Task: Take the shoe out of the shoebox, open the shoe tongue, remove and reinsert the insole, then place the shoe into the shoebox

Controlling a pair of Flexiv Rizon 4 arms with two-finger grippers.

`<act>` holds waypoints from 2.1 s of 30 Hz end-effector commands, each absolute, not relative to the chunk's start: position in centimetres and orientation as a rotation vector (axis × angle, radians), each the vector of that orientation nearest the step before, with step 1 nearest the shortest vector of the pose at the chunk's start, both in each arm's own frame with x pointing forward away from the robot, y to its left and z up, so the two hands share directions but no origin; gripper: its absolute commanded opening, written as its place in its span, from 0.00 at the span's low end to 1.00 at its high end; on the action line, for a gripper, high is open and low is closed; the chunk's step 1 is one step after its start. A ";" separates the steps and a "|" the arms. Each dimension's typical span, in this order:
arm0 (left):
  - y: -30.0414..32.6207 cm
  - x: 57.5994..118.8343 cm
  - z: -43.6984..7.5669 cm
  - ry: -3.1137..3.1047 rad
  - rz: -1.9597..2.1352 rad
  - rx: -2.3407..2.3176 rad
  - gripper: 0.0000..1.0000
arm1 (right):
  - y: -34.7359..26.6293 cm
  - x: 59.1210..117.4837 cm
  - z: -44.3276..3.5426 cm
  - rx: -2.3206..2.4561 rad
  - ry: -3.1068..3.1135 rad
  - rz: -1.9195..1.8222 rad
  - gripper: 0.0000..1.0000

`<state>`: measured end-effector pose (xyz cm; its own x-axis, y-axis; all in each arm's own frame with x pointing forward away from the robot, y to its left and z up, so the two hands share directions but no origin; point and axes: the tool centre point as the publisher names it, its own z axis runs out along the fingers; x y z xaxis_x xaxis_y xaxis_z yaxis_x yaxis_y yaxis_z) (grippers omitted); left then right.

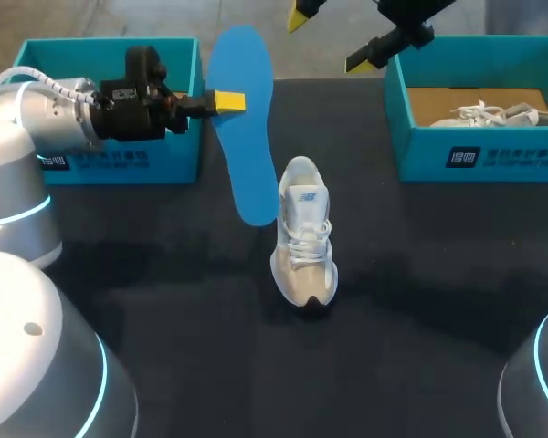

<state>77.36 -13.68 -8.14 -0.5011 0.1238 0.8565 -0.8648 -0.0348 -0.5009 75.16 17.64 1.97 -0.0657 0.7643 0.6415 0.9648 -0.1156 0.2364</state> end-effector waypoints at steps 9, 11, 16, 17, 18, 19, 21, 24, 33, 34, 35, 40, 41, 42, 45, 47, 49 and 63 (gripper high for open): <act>-14.6 78.0 -8.7 -1.340 1.423 1.032 0.00 | 18.2 75.1 2.0 -1.951 -1.887 -0.930 1.00; -14.7 78.3 -8.9 -1.294 1.366 1.075 0.00 | 18.6 75.1 2.1 -1.975 -1.925 -0.881 1.00; -14.8 78.8 -9.1 -1.216 1.272 1.132 0.00 | 19.3 74.8 2.5 -2.009 -1.973 -0.837 1.00; -14.8 78.9 -9.2 -1.207 1.261 1.144 0.00 | 19.5 74.7 2.6 -2.007 -1.977 -0.834 1.00; -14.9 79.0 -9.3 -1.201 1.254 1.146 0.00 | 19.7 74.7 2.6 -2.006 -1.985 -0.829 1.00; -14.9 79.1 -9.4 -1.198 1.252 1.148 0.00 | 19.9 74.6 2.6 -2.012 -2.002 -0.808 1.00; -15.0 79.1 -9.4 -1.191 1.238 1.153 0.00 | 20.0 74.5 2.6 -2.014 -2.014 -0.796 1.00; -15.2 79.3 -9.6 -1.169 1.206 1.161 0.00 | 20.5 74.3 2.5 -2.030 -2.049 -0.741 1.00; -15.5 79.4 -9.8 -1.157 1.179 1.167 0.00 | 21.8 74.4 2.5 -2.113 -2.164 -0.553 1.00; -15.5 79.4 -9.8 -1.157 1.179 1.167 0.00 | 22.0 74.5 2.4 -2.131 -2.169 -0.522 1.00; -15.5 79.4 -9.8 -1.157 1.179 1.167 0.00 | 22.2 74.5 2.2 -2.151 -2.170 -0.508 1.00; -15.5 79.4 -9.8 -1.157 1.179 1.167 0.00 | 22.8 74.6 1.3 -2.248 -2.143 -0.442 1.00; -15.5 79.4 -9.8 -1.157 1.179 1.167 0.00 | 23.1 74.7 1.2 -2.257 -2.146 -0.438 1.00; -15.5 79.4 -9.8 -1.157 1.179 1.167 0.00 | 23.2 74.7 1.1 -2.268 -2.157 -0.421 1.00; -15.5 79.4 -9.8 -1.157 1.179 1.167 0.00 | 23.9 74.9 0.7 -2.310 -2.214 -0.341 1.00; -15.5 79.4 -9.8 -1.157 1.179 1.167 0.00 | 24.2 75.0 0.6 -2.310 -2.231 -0.335 1.00; -15.5 79.4 -9.8 -1.157 1.179 1.167 0.00 | 24.4 75.1 0.4 -2.305 -2.241 -0.296 1.00; -15.5 79.4 -9.8 -1.157 1.179 1.167 0.00 | 24.6 76.0 0.5 -2.312 -2.233 -0.224 1.00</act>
<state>79.40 -15.49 -9.76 0.0421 0.0516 0.9978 -0.9986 0.0340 0.0403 75.83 24.08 0.27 0.0205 0.9941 0.1065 0.9870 -0.0371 0.1565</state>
